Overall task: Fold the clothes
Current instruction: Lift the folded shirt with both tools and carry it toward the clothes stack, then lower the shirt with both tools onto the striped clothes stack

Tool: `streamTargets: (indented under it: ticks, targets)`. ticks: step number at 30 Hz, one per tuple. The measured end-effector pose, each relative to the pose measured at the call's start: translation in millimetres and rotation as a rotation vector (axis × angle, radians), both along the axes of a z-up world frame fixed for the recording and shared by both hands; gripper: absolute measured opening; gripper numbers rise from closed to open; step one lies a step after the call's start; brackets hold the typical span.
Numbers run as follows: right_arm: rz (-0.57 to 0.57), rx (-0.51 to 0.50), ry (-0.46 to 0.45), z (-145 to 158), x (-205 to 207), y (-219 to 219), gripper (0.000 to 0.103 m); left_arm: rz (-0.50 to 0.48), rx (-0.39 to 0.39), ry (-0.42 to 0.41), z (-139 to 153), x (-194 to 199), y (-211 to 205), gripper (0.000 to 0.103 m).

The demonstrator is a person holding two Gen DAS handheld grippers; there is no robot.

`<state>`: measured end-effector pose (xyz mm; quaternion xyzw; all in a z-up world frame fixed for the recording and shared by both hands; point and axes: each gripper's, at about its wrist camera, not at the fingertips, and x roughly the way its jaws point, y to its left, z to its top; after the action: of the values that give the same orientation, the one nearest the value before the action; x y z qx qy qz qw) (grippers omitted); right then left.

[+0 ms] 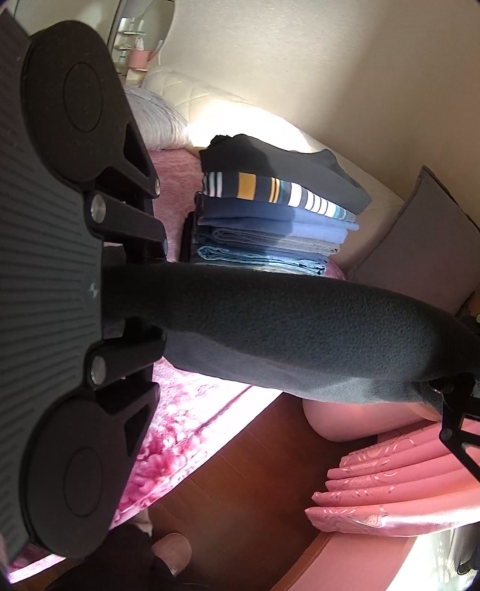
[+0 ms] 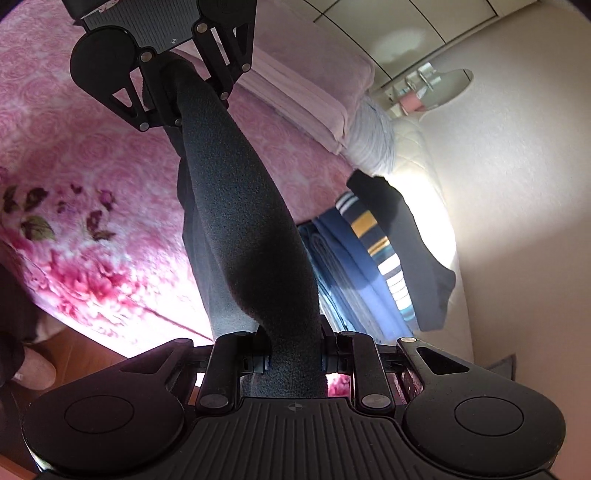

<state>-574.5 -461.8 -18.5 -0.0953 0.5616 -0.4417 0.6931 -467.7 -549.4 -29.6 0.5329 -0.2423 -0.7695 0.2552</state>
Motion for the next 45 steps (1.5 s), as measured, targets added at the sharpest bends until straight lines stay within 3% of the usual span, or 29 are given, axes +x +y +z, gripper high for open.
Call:
streamTargets:
  ticks: [15,20,24,30,33,38,45]
  targets:
    - [-0.041,0.017,0.050,15.7,-15.3,-70.9,0.021,-0.076,-0.019,0.050,10.4,-4.7,-79.0,0.012]
    - [-0.018,-0.039,0.068,40.3,-14.9,-99.2,0.021,-0.113,-0.082,0.061,35.7,1.2,-112.6,0.012]
    - [-0.007,-0.127,0.089,73.6,-24.4,-135.8,0.021,-0.108,-0.172,0.088,76.1,-3.6,-149.0,0.012]
    - [0.005,-0.279,0.072,130.3,-52.0,-202.3,0.021,-0.039,-0.303,0.150,148.8,-24.9,-221.5,0.012]
    - [0.026,-0.328,0.058,150.7,-71.7,-241.4,0.021,-0.002,-0.341,0.151,169.7,-44.4,-261.6,0.012]
    - [0.086,-0.367,0.038,164.5,-118.2,-317.2,0.021,0.072,-0.365,0.132,178.1,-88.5,-336.8,0.013]
    - [0.197,-0.392,0.005,157.9,-175.0,-441.8,0.021,0.234,-0.416,0.111,164.7,-140.4,-430.4,0.012]
